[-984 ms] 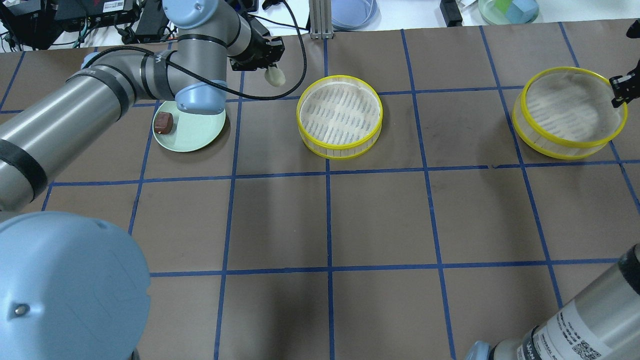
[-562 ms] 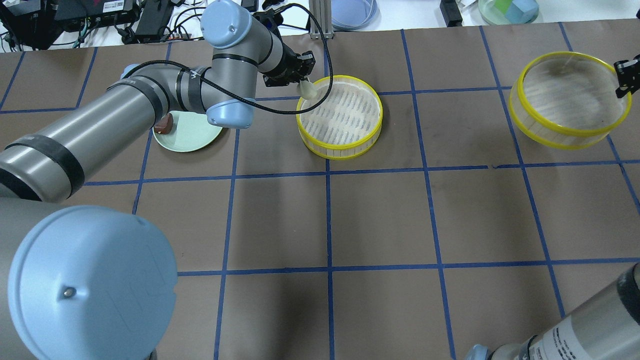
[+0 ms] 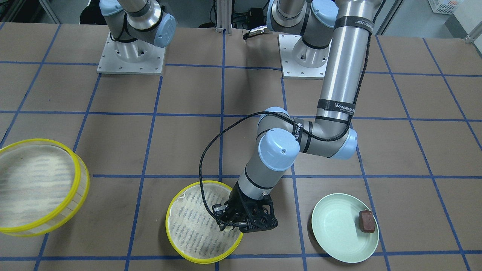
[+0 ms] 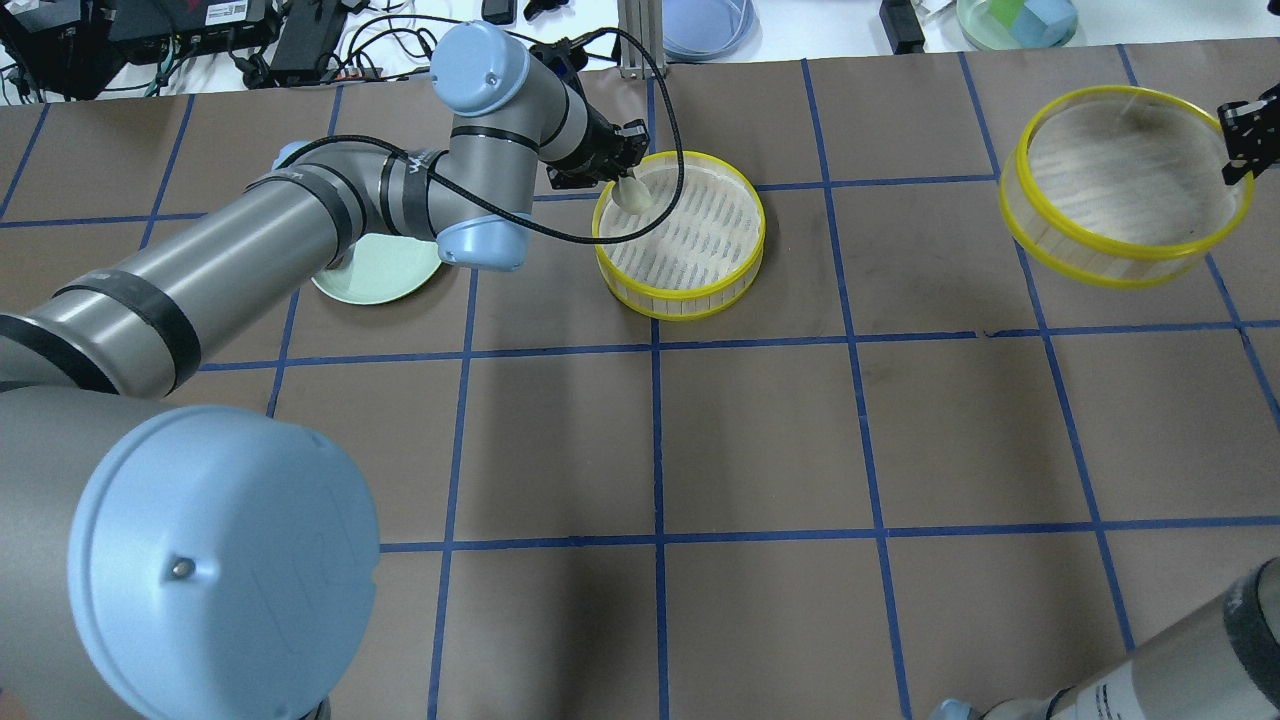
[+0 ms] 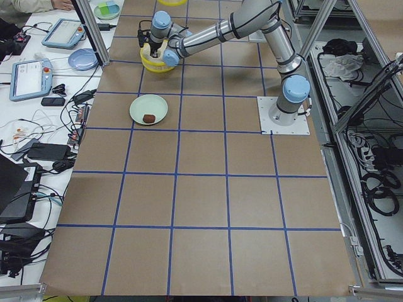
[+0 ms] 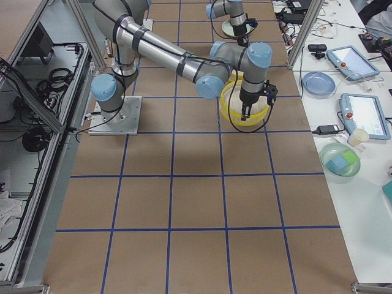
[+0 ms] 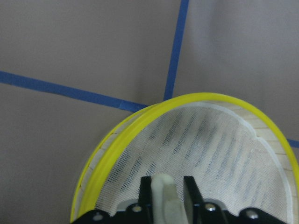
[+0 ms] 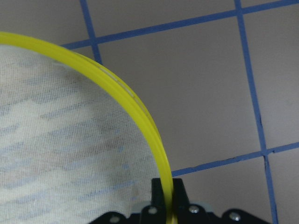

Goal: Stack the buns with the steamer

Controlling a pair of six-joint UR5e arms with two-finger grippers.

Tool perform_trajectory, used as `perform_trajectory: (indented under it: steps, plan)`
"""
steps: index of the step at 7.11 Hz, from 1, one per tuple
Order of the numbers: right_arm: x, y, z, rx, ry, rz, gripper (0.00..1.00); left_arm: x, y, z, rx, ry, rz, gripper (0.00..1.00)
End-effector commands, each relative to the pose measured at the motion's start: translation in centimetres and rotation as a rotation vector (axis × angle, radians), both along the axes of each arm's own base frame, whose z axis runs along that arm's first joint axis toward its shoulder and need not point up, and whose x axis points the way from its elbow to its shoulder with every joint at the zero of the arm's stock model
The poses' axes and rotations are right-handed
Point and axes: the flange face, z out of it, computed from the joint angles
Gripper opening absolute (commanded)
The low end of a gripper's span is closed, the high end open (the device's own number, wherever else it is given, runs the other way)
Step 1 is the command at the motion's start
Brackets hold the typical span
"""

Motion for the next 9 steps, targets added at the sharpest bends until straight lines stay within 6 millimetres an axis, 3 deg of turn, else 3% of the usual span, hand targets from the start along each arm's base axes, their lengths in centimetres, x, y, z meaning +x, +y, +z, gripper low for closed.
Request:
perform_trajectory:
  steps: [1,2,4,5,6,7,8,9]
  plan:
    - [7.0,-1.1,1.0,-0.053,0.007,-0.048,0.0,-0.1,0.3,0.4,0.001,0.004,0.003,1.0]
    - [8.4,-1.4,1.2,-0.07,0.009,-0.048,0.0,0.0,0.2,0.5,-0.003,0.0,-0.005,1.0]
    - [12.0,-1.1,2.0,-0.075,0.01,-0.036,0.0,0.9,0.2,5.0,-0.02,-0.027,-0.036,1.0]
    - [14.4,-0.9,2.5,-0.084,0.011,-0.012,0.0,4.0,-0.4,8.1,-0.033,-0.111,-0.098,1.0]
    - [15.2,-0.8,2.5,-0.085,0.005,-0.071,0.0,9.0,-1.0,10.6,-0.016,-0.157,-0.101,1.0]
    - [18.7,-0.7,2.3,-0.086,0.0,-0.086,0.0,14.4,-1.5,11.6,-0.008,-0.218,-0.175,1.0]
    - [22.7,-0.3,2.3,-0.096,-0.008,-0.107,0.0,21.3,-2.0,11.1,0.013,-0.343,-0.236,1.0]
    - [25.6,0.1,1.9,-0.095,-0.023,-0.169,0.0,26.1,-2.0,11.0,0.023,-0.441,-0.302,1.0]
